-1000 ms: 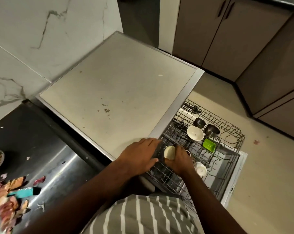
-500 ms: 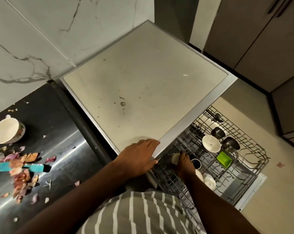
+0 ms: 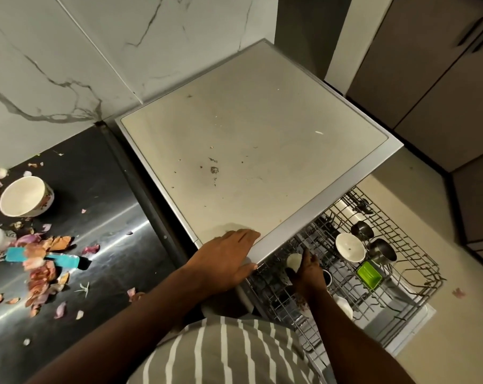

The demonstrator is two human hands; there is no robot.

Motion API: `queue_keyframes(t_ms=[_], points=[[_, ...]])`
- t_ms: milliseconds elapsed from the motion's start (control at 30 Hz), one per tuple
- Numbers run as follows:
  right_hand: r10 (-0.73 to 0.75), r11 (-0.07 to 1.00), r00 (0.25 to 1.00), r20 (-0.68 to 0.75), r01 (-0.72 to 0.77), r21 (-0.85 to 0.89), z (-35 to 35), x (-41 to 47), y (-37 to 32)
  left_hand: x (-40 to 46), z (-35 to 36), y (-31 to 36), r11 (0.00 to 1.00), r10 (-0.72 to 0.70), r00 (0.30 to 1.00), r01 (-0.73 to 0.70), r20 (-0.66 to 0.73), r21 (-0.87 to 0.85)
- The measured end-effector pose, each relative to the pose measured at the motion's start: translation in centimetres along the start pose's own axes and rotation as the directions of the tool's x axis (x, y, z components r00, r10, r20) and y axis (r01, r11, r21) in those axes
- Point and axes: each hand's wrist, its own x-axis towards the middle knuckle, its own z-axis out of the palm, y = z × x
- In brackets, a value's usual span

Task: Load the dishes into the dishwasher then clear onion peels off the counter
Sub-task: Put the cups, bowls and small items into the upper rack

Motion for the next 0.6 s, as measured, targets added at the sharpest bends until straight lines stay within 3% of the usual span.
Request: queue_keyframes(t_ms=[100, 200, 267, 367, 467, 600], points=[[-0.02, 0.97, 0.958, -0.285, 0.088, 0.227, -2.4, -2.8, -2.4, -0.7, -0.2, -0.4, 1.0, -0.009, 0.999, 0.009, -0.035, -0.013], [0.004, 0.896, 0.806, -0.592, 0.26, 0.359, -5.8, -6.2, -5.9, -1.8, -0.5, -1.4, 0.999, -0.024, 0.995, 0.02, -0.101, -0.04], [-0.06, 0.84, 0.718, -0.693, 0.411, 0.353, -8.0, -8.2, -8.2, -2.6, -0.6, -2.2, 0.996, -0.058, 0.987, 0.048, -0.147, -0.075], [-0.312, 0.787, 0.659, -0.685, 0.583, 0.202, -9.7, -10.1, -12.5, -4.4, -0.9, -3.6, 0.988, -0.109, 0.966, 0.08, -0.234, -0.129], [-0.582, 0.724, 0.607, -0.54, 0.69, -0.005, -9.7, -11.0, -17.9, -6.7, -1.4, -5.2, 0.975, -0.187, 0.927, 0.137, -0.325, -0.173], [-0.819, 0.533, 0.45, -0.355, 0.827, -0.18, -7.2, -12.9, -25.4, -11.1, -1.8, -8.0, 0.939, -0.32, 0.841, 0.221, -0.438, -0.262]])
